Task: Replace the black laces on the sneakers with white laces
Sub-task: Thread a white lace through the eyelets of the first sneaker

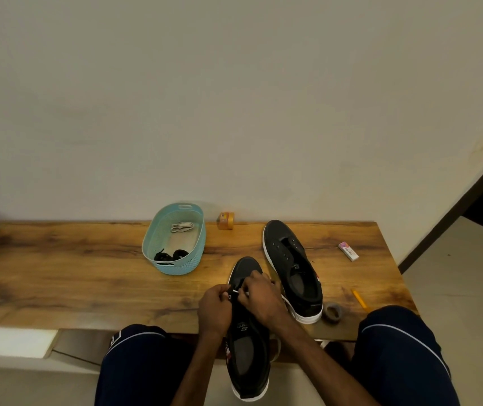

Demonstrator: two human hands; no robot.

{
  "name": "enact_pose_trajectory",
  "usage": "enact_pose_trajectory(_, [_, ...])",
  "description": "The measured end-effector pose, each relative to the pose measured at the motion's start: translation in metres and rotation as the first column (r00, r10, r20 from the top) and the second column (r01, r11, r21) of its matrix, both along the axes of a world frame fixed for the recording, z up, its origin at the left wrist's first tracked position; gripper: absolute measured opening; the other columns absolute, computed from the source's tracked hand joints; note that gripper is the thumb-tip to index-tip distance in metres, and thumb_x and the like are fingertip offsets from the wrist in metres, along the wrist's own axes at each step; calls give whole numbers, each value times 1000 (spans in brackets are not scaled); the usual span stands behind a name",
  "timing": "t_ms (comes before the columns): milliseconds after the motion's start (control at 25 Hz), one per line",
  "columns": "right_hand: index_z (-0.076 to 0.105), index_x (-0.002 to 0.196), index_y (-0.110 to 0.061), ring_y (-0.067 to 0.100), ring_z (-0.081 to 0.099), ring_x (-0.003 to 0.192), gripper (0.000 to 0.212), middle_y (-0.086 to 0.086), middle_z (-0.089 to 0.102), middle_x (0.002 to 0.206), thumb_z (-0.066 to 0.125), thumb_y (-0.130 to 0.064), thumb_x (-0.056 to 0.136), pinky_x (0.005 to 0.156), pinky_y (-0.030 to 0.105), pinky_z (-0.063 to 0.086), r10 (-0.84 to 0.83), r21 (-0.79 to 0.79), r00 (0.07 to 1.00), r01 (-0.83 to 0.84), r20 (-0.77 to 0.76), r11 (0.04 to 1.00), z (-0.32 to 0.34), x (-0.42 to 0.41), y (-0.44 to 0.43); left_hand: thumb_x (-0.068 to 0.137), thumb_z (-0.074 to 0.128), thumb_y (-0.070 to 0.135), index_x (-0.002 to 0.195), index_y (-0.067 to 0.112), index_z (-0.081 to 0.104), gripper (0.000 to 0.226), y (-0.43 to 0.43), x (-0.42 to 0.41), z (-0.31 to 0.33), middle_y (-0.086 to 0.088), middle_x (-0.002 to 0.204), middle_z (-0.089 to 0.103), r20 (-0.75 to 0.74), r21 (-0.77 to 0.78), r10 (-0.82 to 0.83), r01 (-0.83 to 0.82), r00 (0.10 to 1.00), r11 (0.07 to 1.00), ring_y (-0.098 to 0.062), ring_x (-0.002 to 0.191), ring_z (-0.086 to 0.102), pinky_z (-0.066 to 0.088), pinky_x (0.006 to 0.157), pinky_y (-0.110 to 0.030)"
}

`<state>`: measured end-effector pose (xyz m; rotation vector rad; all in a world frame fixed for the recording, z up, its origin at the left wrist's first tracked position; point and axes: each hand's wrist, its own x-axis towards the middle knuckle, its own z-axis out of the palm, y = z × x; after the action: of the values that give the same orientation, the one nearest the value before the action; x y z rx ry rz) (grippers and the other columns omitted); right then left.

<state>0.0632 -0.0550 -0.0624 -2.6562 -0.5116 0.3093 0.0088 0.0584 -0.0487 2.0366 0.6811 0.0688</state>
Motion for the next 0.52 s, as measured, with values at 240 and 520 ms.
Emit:
enact_pose_trajectory(240, [66,113,-24,20,46,116,28,-2,52,114,41,-34,104,100,46,33,2,111,999,2,-37,994,-8,-4,-7,95,61,7,108,2,68,16,-2,7,-9,-13,107,70,-50,-287,117,-126,992,950,-27,104,65,52,96,-45])
enact_pose_trajectory(520, [48,139,-34,18,35,127,56,-8,44,135,45,-65,92,105,44,30,-36,168,993,56,-117,984,-8,-20,-17,101,52,15,102,-1,62,19,-8,13,-2,-17,100,71,46,-352,361,-324,931,878,-29,93,67,55,85,-43])
